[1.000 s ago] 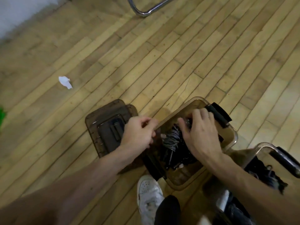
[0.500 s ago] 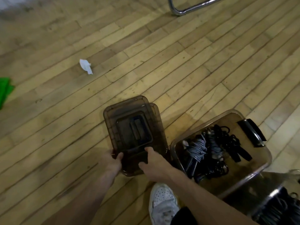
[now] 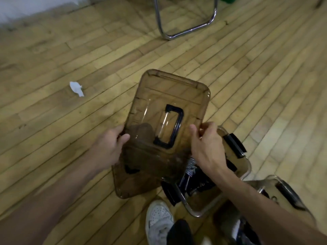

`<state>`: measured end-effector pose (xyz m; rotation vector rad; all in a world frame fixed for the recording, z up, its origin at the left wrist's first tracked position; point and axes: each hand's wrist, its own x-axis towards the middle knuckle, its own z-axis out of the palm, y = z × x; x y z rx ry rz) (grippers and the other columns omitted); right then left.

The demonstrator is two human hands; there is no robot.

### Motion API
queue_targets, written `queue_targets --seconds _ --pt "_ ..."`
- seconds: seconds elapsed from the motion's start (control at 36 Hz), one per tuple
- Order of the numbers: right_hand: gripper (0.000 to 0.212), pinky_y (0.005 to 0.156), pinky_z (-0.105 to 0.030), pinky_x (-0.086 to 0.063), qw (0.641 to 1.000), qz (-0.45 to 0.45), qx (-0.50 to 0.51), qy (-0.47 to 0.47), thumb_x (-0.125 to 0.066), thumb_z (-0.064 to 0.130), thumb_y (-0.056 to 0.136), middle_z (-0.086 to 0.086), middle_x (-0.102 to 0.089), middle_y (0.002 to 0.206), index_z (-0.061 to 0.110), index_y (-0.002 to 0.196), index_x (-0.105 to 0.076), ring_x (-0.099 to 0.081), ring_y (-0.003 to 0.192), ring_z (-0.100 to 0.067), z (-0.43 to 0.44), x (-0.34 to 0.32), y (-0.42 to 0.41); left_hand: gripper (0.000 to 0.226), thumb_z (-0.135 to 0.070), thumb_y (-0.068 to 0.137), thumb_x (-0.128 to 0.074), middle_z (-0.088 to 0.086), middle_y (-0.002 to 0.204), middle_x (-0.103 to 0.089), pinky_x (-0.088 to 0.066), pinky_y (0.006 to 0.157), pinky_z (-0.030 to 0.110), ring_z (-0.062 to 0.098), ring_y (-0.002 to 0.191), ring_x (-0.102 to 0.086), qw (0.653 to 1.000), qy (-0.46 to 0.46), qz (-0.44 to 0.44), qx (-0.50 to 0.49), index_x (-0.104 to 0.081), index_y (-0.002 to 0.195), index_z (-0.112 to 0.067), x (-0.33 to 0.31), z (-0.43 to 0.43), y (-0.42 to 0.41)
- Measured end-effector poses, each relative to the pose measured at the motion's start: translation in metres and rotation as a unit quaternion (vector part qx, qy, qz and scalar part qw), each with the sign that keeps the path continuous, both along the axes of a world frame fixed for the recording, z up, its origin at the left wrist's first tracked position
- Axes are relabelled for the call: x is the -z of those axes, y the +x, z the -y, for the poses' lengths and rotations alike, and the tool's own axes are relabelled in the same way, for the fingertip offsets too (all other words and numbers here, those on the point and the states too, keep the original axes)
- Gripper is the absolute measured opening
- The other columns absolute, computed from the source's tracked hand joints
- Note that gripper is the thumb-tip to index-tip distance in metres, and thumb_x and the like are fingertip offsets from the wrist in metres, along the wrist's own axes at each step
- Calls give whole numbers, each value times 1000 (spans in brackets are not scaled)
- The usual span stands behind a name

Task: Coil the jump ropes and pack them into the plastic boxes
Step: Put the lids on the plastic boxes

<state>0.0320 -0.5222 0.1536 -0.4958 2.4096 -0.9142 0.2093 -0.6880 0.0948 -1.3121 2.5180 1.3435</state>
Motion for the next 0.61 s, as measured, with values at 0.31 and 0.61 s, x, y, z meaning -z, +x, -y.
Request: queue_targets --seconds 0.31,0.61 --pt "32 67 -31 -60 950 159 -10 269 -49 36 105 -3 -62 75 14 84 -58 -63 62 -15 -137 46 -32 32 -18 105 -44 8 134 -52 -39 103 34 24 128 -45 945 -90 154 275 -52 135 -10 13 -72 -105" --pt "37 60 -28 -55 938 192 -8 289 -51 41 104 -7 -66 77 6 97 -61 -63 62 -16 -158 67 -72 19 -19 105 -45 9 122 -54 -47 92 35 24 112 -55 919 -74 206 327 -56 117 -10 24 -89 -138"
